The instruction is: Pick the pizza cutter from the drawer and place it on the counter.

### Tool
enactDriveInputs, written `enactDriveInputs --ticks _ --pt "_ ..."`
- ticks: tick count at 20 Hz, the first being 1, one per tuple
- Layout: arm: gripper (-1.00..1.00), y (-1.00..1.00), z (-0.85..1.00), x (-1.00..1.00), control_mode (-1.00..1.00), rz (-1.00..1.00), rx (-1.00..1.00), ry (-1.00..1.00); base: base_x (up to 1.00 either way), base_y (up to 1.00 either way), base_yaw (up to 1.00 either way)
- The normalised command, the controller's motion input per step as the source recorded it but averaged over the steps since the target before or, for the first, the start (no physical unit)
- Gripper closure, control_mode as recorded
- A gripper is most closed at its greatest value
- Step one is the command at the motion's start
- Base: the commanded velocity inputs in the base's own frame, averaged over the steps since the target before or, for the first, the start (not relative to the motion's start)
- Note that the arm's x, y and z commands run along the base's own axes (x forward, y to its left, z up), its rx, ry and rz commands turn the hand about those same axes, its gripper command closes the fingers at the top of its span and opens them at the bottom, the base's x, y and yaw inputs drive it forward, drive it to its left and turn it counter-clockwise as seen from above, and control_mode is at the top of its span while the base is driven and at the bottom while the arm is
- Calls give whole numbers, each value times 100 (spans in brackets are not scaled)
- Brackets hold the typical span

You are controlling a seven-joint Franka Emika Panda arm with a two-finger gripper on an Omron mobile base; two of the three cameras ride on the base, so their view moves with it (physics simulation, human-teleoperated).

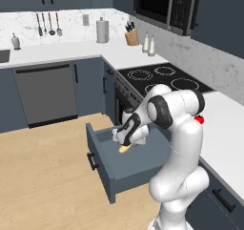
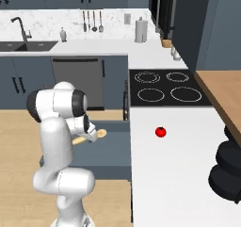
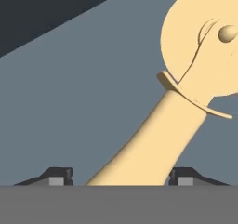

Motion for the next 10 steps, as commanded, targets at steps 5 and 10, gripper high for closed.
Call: enactDriveInputs --ticks 5,10 --pt "100 4 100 0 -100 12 0 -14 0 0 0" --pt "100 -9 100 -1 -100 14 -4 -7 0 0 0"
